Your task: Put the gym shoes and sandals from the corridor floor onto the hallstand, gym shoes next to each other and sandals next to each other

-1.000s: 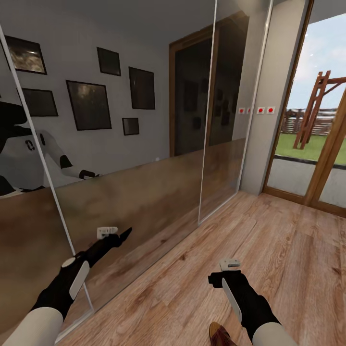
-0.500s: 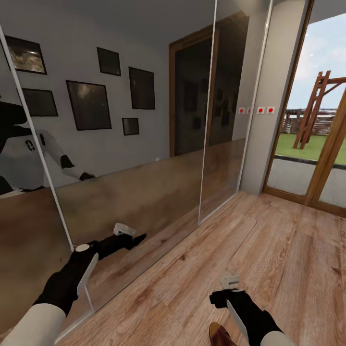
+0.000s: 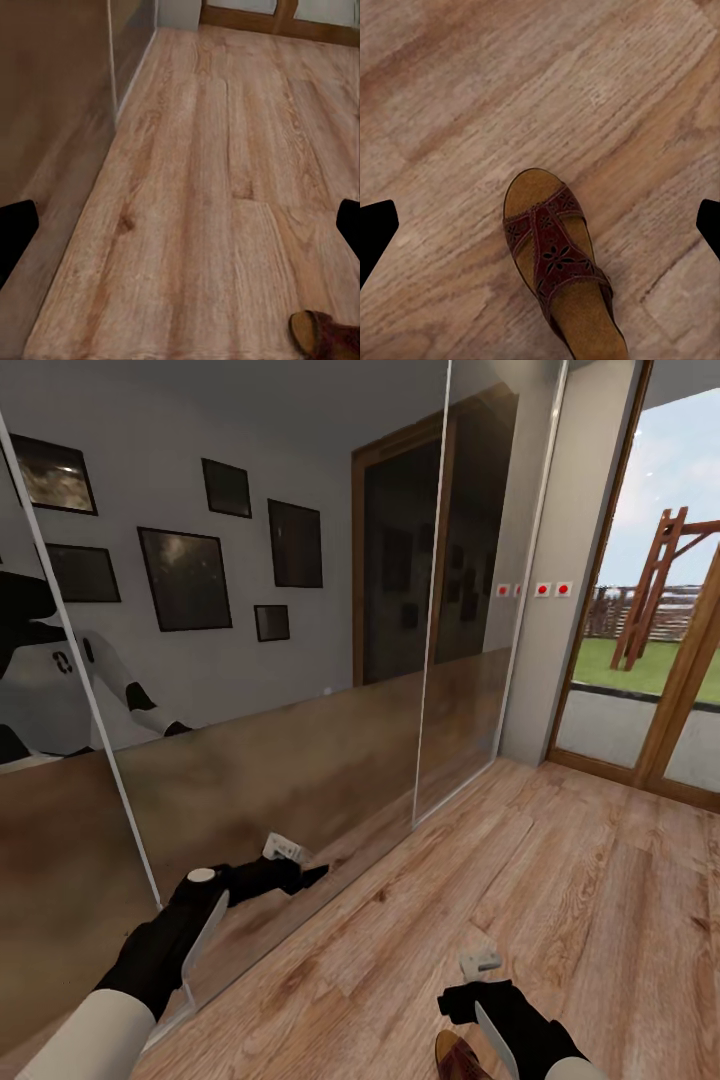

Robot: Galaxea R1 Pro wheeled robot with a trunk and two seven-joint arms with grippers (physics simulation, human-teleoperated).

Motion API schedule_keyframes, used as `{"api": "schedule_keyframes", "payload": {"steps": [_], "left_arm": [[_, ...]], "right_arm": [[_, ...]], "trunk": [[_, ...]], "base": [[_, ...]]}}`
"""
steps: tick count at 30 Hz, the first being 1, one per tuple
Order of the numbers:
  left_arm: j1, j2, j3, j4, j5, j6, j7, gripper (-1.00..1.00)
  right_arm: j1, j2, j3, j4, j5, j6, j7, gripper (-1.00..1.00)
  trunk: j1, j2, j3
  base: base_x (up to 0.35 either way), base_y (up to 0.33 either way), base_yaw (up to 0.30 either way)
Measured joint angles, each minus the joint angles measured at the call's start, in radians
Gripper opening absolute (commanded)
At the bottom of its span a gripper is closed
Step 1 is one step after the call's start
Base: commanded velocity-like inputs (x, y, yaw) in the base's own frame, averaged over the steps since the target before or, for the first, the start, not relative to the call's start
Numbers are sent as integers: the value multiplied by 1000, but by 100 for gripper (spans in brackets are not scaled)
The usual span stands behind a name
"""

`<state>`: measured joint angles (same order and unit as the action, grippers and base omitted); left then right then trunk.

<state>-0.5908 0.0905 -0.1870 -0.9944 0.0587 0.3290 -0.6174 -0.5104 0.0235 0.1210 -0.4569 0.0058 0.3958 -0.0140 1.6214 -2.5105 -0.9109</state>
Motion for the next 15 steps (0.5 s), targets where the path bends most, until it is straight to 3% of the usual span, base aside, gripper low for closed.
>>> {"api": "schedule_keyframes", "payload": {"steps": [1,2,5,11,15], "left_arm": [[0,-2,-11,0,0,5,0,100],[-1,-8,-96,-12,1,23,-1,100],[-1,-9,-143,-17,0,26,-1,100],[7,-6,-134,-50,-6,40,0,100],[8,14,-120,-58,-6,41,-1,100]], "right_arm": [[0,0,0,0,0,0,0,100],[0,0,0,1,0,0,0,100],[0,0,0,2,1,0,-1,100],[0,-1,-13,-26,3,8,-11,100],[0,3,-11,-44,2,10,-16,100]], "trunk": [[0,0,0],[0,0,0],[0,0,0],[0,0,0],[0,0,0]], "base": [[0,0,0],[0,0,0],[0,0,0],[0,0,0],[0,0,0]]}}
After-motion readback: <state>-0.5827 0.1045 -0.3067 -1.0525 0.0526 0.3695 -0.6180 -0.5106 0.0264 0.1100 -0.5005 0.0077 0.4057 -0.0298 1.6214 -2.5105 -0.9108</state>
